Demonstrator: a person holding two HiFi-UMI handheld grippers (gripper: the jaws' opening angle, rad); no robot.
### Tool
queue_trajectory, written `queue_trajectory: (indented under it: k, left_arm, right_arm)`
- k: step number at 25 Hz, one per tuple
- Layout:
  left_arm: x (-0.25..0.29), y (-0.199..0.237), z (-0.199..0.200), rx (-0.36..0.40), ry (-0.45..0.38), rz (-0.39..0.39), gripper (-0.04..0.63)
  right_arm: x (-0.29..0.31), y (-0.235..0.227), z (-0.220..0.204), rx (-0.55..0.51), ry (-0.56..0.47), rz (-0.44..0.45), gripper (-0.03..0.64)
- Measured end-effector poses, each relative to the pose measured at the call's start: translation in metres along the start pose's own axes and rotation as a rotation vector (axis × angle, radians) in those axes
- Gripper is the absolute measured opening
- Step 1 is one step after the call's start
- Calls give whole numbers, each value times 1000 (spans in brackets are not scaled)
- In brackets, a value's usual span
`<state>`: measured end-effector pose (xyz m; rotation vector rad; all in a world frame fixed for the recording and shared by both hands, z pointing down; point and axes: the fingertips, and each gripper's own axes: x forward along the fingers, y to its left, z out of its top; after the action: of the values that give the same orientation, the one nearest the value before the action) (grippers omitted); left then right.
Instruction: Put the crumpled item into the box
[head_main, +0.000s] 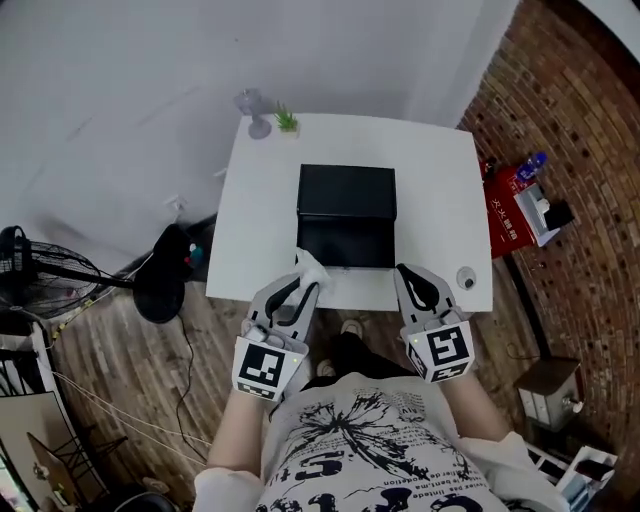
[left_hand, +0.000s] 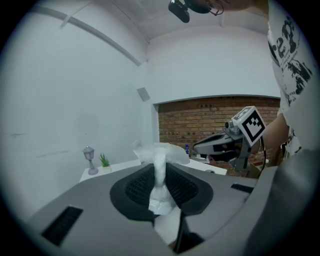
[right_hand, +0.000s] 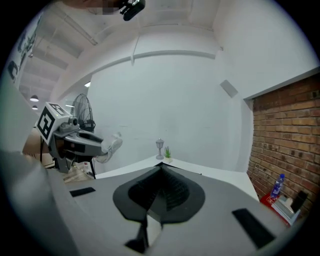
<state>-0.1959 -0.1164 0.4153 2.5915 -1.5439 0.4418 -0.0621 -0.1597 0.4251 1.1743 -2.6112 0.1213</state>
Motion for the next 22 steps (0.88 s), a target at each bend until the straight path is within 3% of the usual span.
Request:
queue_trajectory:
  k: [6,14,18,22]
  left_arm:
    - [85,13,-21,83,134,-123,80]
    - [173,9,-78,161,328,-295,80]
    - [201,-2,-109,245,438,-401,80]
    - [218,-3,-133,299,512,-455,80]
  right_arm:
    - [45,-42,-9,32,18,6,14]
    - [83,-85,-38,85,48,1,14]
    - [93,-102,-48,107,58,-3,14]
    - [99,-109,-55,114,68,3,14]
